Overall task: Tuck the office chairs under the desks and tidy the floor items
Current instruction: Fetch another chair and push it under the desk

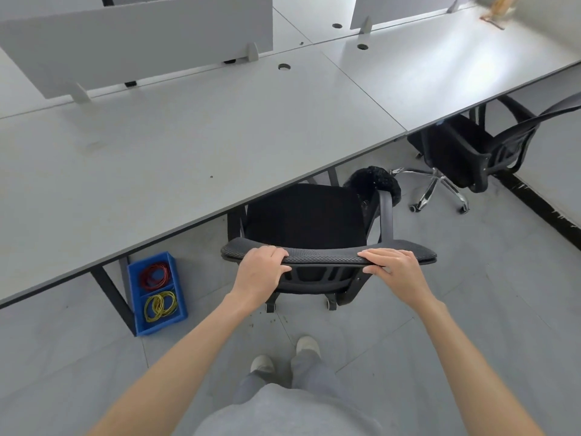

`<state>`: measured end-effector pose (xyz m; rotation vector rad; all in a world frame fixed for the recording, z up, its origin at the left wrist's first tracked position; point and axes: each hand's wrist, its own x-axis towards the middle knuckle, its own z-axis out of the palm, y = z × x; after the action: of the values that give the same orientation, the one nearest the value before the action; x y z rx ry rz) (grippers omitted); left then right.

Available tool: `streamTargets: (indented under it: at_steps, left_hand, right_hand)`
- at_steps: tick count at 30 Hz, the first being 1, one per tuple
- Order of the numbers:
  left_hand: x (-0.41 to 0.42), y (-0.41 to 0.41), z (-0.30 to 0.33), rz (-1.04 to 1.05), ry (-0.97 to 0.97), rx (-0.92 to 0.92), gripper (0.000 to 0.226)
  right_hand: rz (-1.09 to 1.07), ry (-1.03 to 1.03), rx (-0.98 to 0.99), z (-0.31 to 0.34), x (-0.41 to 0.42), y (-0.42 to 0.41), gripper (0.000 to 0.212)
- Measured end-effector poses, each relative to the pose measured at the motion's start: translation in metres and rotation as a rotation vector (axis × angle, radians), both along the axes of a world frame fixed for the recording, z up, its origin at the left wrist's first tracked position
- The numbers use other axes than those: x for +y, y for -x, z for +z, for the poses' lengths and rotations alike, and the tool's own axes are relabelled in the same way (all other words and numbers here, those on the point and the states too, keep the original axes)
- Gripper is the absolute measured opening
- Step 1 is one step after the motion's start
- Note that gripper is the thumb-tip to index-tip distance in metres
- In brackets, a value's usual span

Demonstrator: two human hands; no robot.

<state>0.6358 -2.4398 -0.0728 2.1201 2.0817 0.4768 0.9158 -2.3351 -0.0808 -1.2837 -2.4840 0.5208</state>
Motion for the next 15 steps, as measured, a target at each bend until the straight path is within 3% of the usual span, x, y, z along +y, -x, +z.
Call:
streamTargets:
  at_steps: [6, 11, 15]
  left_hand:
    - [-0.030, -0.025, -0.001, 0.042, -0.031, 0.062, 0.031]
    - [-0.056, -0.053, -0.003, 0.147, -0.040, 0.069, 0.030]
    - [-0.084, -0.089, -0.007, 0.288, -0.077, 0.059, 0.029]
  right_hand:
    - [0.054, -0.091, -0.025, -0.002, -0.025, -0.019, 0.036]
    - [0.155, -0.041, -0.029, 0.001, -0.021, -0.034, 0.039]
    - [0.257, -0.161, -0.087, 0.003, -0.019, -0.048, 0.061]
